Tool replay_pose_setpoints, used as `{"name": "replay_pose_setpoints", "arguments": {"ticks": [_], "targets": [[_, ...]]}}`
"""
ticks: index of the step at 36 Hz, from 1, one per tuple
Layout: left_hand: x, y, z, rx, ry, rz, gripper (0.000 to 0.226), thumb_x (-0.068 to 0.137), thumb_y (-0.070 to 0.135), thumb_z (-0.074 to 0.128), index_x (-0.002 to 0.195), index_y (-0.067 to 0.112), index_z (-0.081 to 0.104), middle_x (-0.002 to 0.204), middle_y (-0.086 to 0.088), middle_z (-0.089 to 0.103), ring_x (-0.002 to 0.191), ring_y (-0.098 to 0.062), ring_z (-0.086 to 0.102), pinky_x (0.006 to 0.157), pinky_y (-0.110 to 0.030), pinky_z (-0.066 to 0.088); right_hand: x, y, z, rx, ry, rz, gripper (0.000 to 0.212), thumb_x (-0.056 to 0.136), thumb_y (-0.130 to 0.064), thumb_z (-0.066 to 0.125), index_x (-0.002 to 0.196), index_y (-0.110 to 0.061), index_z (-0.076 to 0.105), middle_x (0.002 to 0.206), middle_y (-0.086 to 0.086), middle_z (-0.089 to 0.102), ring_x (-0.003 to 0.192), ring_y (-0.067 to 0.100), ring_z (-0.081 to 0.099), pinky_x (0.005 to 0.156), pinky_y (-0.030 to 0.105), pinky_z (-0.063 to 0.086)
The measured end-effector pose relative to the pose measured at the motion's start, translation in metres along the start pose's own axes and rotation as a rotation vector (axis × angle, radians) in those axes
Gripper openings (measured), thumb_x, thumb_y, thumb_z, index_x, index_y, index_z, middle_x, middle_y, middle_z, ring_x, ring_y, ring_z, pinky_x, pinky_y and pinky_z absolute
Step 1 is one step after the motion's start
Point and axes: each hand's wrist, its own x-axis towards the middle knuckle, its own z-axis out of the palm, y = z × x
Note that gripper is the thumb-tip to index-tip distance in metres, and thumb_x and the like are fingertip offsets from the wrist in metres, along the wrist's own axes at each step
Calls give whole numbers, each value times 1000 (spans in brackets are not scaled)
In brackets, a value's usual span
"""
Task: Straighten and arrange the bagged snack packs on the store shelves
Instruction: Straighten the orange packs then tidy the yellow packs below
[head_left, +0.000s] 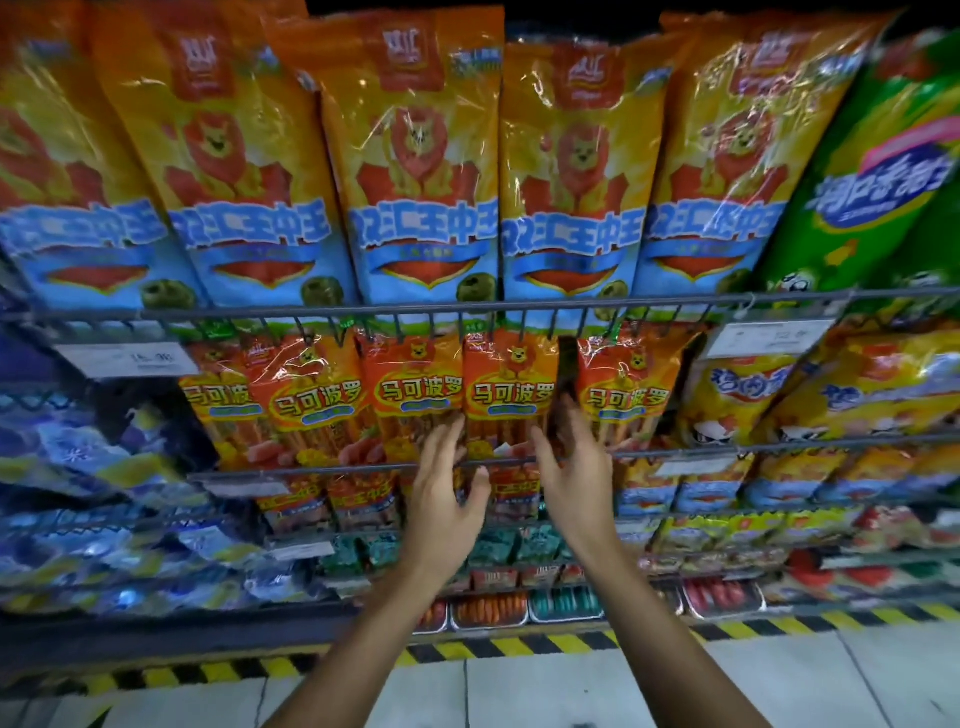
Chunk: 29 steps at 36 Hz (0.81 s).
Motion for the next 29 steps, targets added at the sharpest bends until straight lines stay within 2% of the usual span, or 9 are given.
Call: {"name": "replay_pose_setpoints", "arguments": {"ticks": [4, 8, 12, 17, 20, 23, 25, 27, 29], "targets": [[3, 1, -1, -5, 9, -21, 58, 103, 22, 57, 155, 31, 32, 155, 13, 35, 135, -7, 47, 110, -33, 45, 4, -1, 11, -34, 18, 52, 53, 103, -26, 60, 151, -10, 45, 83, 6, 68, 62, 18, 62, 57, 31, 46], [12, 3, 3, -2, 45, -102, 57, 103, 26, 58, 156, 22, 37, 150, 6, 43, 138, -16, 47, 113, -41, 44, 11, 7, 16, -56, 50, 123, 39, 102, -28, 60, 139, -15, 59, 72, -3, 68, 53, 12, 60, 51, 37, 51], [13, 15, 10, -102, 87, -144, 54, 103, 22, 58, 154, 18, 41, 133, 15, 41, 129, -11, 50, 101, -23, 43, 12, 7, 13, -10, 115, 110, 19, 100, -23, 65, 112, -12, 73, 79, -2, 73, 62, 11, 65, 59, 39, 57], [9, 16, 20, -172, 76, -158, 58, 102, 20, 61, 155, 22, 39, 138, 15, 39, 133, -11, 46, 110, -29, 42, 11, 7, 3, 33, 136, 84, 30, 98, -21, 68, 128, -13, 70, 86, -15, 68, 70, 8, 65, 69, 30, 58], [10, 15, 23, -129, 63, -142, 61, 102, 22, 61, 157, 22, 34, 144, 12, 37, 138, -12, 42, 115, -29, 38, 14, 9, -2, -6, 95, 22, 32, 99, -22, 67, 130, -13, 68, 96, -6, 75, 74, 4, 65, 71, 28, 59], [10, 15, 25, -90, 63, -129, 62, 102, 23, 60, 157, 24, 34, 152, 6, 34, 140, -13, 40, 111, -22, 35, 11, 11, -5, -57, 40, -44, 38, 100, -27, 66, 136, -14, 63, 98, -7, 73, 77, -4, 59, 68, 7, 49], [8, 17, 23, -58, 76, -72, 59, 102, 22, 60, 156, 26, 36, 152, 7, 34, 139, -5, 38, 106, -9, 31, 2, 13, -7, -56, 13, -49, 46, 100, -33, 65, 142, -17, 57, 97, -10, 72, 78, -1, 63, 66, 6, 47], [6, 19, 22, -9, 94, 31, 54, 102, 19, 60, 153, 24, 42, 153, 8, 33, 138, 10, 31, 100, 2, 27, -9, 17, -8, -32, 20, -63, 54, 98, -34, 66, 148, -17, 52, 122, -6, 71, 103, 1, 67, 87, 13, 53], [5, 20, 22, 35, 98, 108, 53, 102, 16, 60, 152, 21, 45, 156, 9, 31, 142, 12, 24, 101, 4, 24, -18, 20, -8, -26, 58, -104, 58, 97, -33, 66, 149, -15, 50, 144, -4, 59, 132, 10, 56, 109, 20, 45]]}}
